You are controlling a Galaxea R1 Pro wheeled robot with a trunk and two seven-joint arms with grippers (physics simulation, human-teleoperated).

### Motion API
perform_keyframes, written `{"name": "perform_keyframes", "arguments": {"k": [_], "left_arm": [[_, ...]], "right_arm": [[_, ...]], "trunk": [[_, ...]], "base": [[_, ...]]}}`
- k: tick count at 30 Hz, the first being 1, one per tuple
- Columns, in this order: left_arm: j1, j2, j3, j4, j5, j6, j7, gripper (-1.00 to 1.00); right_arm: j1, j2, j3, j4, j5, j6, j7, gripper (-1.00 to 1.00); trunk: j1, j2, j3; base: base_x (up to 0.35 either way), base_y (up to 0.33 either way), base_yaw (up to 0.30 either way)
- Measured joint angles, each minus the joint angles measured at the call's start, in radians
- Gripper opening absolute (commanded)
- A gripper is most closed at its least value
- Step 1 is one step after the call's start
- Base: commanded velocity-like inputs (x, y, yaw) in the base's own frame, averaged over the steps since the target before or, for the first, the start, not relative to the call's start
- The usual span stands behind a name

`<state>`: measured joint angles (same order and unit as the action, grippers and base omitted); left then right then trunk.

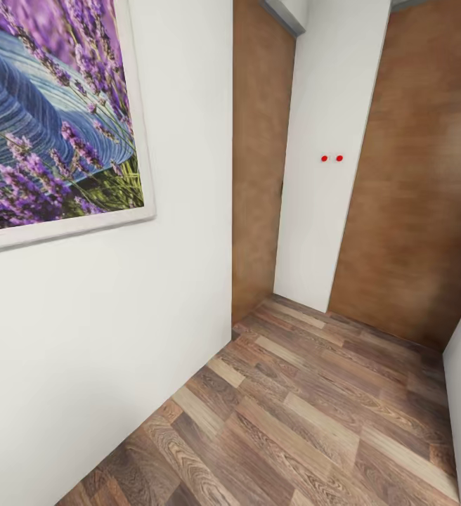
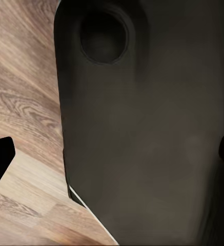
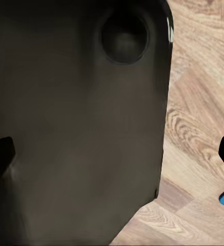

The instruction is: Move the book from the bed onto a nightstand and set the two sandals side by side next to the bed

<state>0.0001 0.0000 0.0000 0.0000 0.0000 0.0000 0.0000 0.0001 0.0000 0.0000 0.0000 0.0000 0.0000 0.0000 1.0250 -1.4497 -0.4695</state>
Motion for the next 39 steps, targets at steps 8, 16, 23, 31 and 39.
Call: {"name": "perform_keyframes", "arguments": {"k": [8,16,23,31,39], "left_arm": [[-0.005,0.007,0.001,-0.002,-0.003,-0.005,-0.004,1.00],[-0.005,0.007,0.001,-0.002,-0.003,-0.005,-0.004,1.00],[-0.005,0.007,0.001,-0.002,-0.003,-0.005,-0.004,1.00],[-0.005,0.007,0.001,-0.002,-0.003,-0.005,-0.004,1.00],[-0.005,0.007,0.001,-0.002,-0.003,-0.005,-0.004,1.00]], "right_arm": [[0.006,0.005,0.003,0.003,-0.008,-0.009,0.015,1.00],[0.006,0.005,0.003,0.003,-0.008,-0.009,0.015,1.00],[0.006,0.005,0.003,0.003,-0.008,-0.009,0.015,1.00],[0.006,0.005,0.003,0.003,-0.008,-0.009,0.015,1.00],[0.006,0.005,0.003,0.003,-0.008,-0.009,0.015,1.00]], "trunk": [[0.000,0.000,0.000],[0.000,0.000,0.000],[0.000,0.000,0.000],[0.000,0.000,0.000],[0.000,0.000,0.000]], "base": [[0.000,0.000,0.000],[0.000,0.000,0.000],[0.000,0.000,0.000],[0.000,0.000,0.000],[0.000,0.000,0.000]]}}
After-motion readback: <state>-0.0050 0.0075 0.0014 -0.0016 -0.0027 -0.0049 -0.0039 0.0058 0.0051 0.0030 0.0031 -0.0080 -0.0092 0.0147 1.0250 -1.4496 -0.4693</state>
